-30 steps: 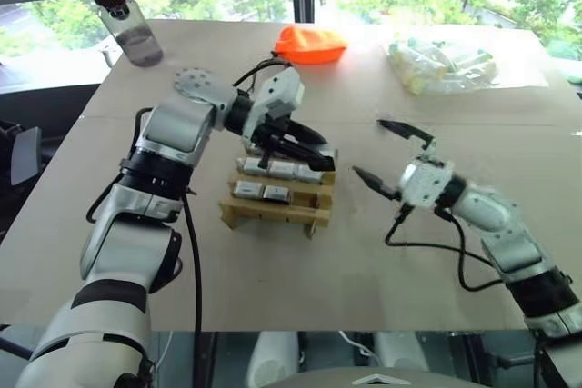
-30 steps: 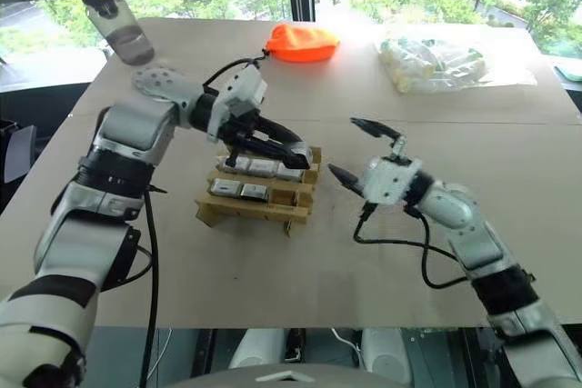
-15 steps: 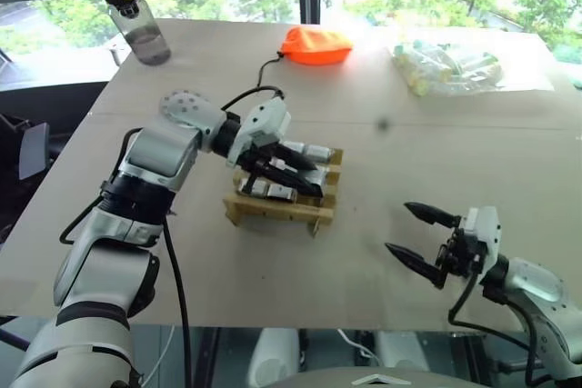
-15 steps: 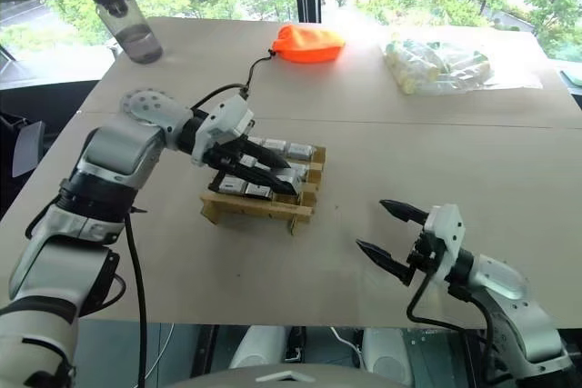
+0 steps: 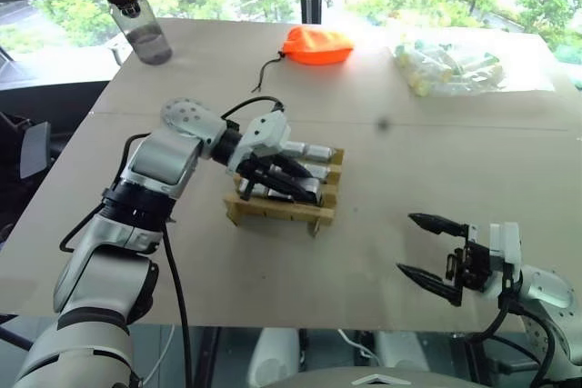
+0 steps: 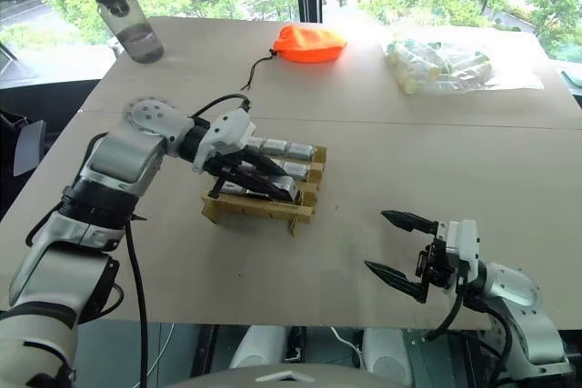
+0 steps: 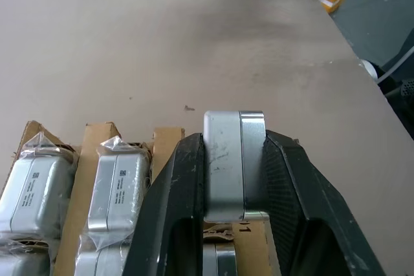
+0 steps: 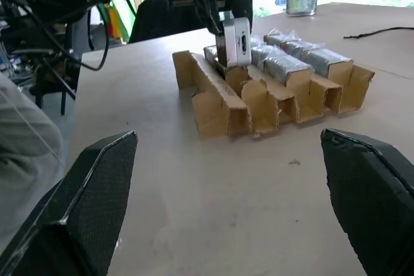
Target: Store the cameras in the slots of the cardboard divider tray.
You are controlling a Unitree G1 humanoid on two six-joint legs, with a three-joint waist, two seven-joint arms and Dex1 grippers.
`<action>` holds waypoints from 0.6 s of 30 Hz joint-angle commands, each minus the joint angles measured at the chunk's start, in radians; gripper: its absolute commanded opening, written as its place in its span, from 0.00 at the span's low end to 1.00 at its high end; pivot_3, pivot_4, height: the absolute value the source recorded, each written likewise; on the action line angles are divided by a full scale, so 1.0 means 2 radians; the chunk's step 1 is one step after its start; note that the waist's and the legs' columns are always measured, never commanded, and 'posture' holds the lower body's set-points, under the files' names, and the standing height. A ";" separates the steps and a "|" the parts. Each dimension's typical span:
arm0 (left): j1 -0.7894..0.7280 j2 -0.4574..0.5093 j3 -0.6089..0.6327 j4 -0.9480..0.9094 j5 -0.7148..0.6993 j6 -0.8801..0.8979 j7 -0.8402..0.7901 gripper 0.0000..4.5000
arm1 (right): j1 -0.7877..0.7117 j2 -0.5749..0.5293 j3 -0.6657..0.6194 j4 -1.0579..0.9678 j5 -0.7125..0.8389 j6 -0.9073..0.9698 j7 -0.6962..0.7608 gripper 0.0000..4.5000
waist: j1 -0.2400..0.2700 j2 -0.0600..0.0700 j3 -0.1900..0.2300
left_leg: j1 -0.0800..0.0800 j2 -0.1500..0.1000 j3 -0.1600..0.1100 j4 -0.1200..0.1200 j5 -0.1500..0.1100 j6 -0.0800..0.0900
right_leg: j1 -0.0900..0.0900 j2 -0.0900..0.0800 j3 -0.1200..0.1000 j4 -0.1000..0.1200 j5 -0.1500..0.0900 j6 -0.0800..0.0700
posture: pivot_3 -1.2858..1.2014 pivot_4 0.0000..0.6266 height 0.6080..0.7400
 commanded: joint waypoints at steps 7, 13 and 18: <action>0.001 -0.007 0.003 0.013 0.031 -0.026 0.002 0.16 | -0.022 0.011 -0.017 0.008 -0.003 -0.022 0.016 1.00 | 0.000 0.000 0.000 | 0.000 0.000 0.000 0.000 0.000 0.000 | 0.000 0.000 0.000 0.000 0.000 0.000 | 0.52 0.24 0.89; -0.003 -0.021 0.006 0.015 0.035 0.003 0.014 0.16 | -0.025 0.012 -0.019 0.013 -0.006 -0.021 0.015 1.00 | 0.000 0.000 0.000 | 0.000 0.000 0.000 0.000 0.000 0.000 | 0.000 0.000 0.000 0.000 0.000 0.000 | 0.52 0.24 0.89; -0.001 -0.022 0.002 0.022 0.046 -0.004 0.008 0.16 | -0.024 0.016 -0.022 0.011 -0.009 -0.022 0.013 1.00 | 0.000 0.000 0.000 | 0.000 0.000 0.000 0.000 0.000 0.000 | 0.000 0.000 0.000 0.000 0.000 0.000 | 0.52 0.24 0.89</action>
